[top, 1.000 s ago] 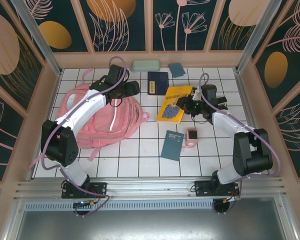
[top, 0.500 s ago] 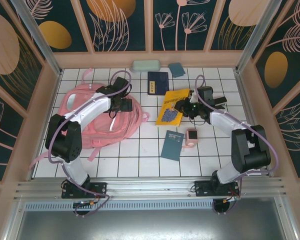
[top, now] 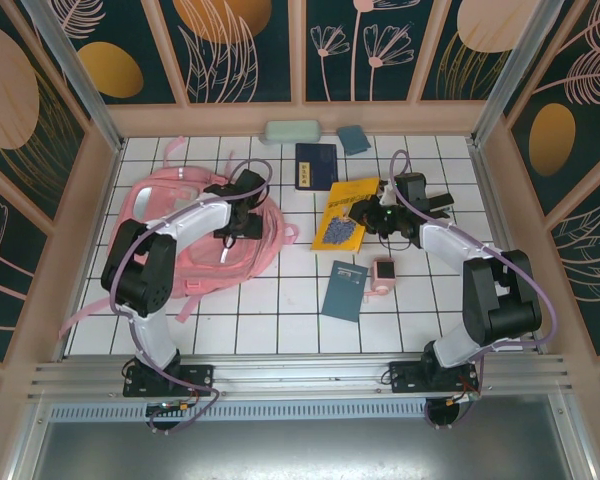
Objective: Pack books, pencil case, and school supplies into a backpack
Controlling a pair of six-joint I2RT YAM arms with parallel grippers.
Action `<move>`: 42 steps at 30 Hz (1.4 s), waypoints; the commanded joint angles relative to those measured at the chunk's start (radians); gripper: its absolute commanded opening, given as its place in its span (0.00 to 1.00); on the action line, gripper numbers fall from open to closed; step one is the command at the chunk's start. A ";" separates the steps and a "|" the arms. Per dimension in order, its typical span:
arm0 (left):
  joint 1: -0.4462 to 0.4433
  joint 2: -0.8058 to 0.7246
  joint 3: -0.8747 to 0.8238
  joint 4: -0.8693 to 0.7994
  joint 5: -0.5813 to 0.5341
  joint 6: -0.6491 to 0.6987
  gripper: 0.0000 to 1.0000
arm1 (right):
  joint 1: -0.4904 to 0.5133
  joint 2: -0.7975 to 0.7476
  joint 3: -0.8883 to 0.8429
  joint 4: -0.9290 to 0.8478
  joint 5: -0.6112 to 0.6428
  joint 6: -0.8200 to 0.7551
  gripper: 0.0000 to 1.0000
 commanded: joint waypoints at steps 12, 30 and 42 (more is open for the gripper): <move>0.057 -0.143 -0.070 0.138 0.297 0.145 0.00 | 0.023 -0.057 -0.014 0.137 0.000 0.018 0.00; 0.080 -0.492 0.093 0.019 0.453 0.240 0.00 | 0.098 -0.165 -0.008 0.210 -0.122 0.103 0.00; 0.200 -0.541 0.059 0.168 0.696 0.025 0.00 | 0.263 0.011 0.021 0.474 -0.164 0.401 0.00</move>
